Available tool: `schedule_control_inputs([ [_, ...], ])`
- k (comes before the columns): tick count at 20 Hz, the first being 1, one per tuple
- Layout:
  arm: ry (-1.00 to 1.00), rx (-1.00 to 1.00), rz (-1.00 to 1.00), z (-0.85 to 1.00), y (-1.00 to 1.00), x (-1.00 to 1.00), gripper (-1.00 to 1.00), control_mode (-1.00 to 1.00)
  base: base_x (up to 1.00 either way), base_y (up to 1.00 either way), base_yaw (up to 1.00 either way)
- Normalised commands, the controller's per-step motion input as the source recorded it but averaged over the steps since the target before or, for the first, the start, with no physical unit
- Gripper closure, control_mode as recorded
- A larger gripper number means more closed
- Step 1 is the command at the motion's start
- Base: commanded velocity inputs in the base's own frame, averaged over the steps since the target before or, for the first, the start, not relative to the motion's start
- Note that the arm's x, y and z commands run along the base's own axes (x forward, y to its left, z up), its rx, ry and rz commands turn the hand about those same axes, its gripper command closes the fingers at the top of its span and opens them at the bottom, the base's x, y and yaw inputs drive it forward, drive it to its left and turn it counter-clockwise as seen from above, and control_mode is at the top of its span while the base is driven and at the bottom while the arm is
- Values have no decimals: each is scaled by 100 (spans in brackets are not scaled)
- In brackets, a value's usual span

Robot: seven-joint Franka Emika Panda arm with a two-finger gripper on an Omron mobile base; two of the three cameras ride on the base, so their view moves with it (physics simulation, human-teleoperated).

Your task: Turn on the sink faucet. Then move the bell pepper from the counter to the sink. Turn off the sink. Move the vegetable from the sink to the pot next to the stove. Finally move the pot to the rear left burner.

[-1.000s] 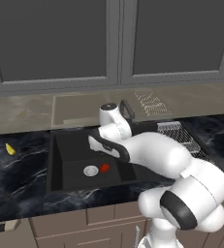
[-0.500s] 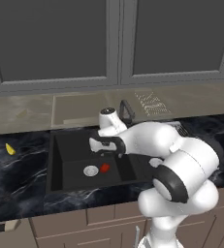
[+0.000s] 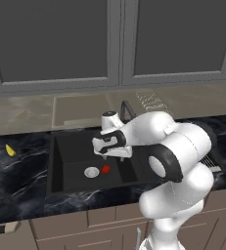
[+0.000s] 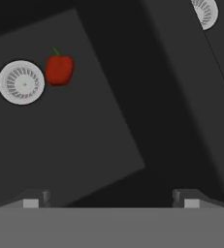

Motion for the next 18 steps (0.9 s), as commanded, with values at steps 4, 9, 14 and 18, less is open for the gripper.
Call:
schedule_control_inputs([
  [4, 7, 0, -4, -31, -2, 35, -100, -100, 0, 0, 0],
  [9, 4, 0, -7, -31, 0, 40, -100, -100, 0, 0, 0],
  [14, 0, -1, -8, -31, 0, 34, -100, -100, 0, 0, 0],
  [18, 0, 0, -8, -30, 0, 26, -100, -100, 0, 0, 0],
])
